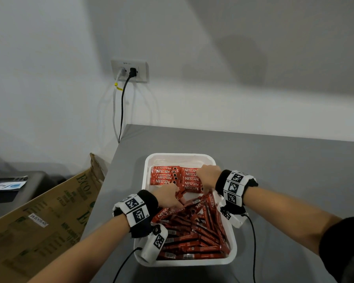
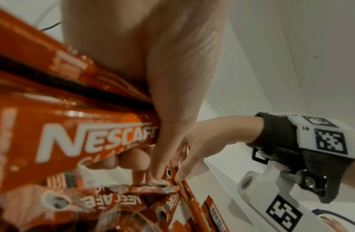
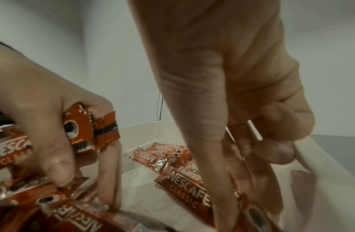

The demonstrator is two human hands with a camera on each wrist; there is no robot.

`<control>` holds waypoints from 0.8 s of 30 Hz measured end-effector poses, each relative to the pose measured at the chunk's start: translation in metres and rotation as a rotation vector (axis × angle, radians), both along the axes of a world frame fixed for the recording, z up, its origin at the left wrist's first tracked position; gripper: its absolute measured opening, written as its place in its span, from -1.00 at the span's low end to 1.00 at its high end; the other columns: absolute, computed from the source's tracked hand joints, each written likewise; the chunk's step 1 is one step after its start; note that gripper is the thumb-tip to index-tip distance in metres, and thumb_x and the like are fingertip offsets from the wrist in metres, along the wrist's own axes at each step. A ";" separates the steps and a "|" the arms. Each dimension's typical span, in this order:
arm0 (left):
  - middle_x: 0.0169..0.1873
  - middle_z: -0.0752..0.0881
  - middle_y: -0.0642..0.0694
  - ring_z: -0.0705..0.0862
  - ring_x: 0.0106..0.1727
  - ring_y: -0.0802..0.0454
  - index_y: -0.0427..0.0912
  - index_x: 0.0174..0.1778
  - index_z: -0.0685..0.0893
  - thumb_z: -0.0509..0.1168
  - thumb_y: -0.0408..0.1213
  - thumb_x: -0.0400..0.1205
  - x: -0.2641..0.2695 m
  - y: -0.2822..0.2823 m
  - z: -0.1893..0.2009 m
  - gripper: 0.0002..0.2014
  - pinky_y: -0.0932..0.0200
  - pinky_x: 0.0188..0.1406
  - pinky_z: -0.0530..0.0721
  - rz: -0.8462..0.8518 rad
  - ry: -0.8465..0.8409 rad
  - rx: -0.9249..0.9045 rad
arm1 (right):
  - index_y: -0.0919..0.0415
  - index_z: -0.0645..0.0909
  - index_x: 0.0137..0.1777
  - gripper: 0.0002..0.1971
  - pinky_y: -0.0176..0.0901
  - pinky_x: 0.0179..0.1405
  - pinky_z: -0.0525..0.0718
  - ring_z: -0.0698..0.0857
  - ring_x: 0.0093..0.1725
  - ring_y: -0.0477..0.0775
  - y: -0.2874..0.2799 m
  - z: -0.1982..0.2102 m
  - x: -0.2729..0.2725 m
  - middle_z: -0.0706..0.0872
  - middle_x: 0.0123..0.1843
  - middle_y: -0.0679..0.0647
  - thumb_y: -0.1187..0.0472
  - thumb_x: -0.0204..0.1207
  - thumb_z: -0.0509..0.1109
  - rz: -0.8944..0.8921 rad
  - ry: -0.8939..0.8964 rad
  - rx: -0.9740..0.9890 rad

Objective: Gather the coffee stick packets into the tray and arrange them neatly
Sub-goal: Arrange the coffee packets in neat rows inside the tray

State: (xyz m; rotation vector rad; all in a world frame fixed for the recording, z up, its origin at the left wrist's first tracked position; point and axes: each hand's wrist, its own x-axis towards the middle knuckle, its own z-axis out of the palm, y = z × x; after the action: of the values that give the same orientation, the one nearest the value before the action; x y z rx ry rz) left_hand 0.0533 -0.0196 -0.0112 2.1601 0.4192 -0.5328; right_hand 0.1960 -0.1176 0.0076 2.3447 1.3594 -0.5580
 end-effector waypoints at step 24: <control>-0.20 0.73 0.01 0.66 -0.33 0.31 -0.25 -0.04 0.70 0.55 -0.32 0.39 -0.004 0.013 0.026 -0.74 0.48 -0.33 0.60 0.383 -0.469 -0.169 | 0.26 0.53 -0.33 -0.80 -0.28 -0.38 0.61 0.70 -0.49 -0.04 0.013 0.049 -0.001 0.69 -0.37 0.15 0.49 0.48 0.31 -0.434 0.472 0.469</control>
State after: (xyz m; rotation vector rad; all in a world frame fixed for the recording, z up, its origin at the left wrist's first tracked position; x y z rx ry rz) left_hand 0.0498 -0.0065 0.0149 1.8979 0.4877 0.1485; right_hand 0.1949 -0.1045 0.0565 3.0671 1.2632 -1.0725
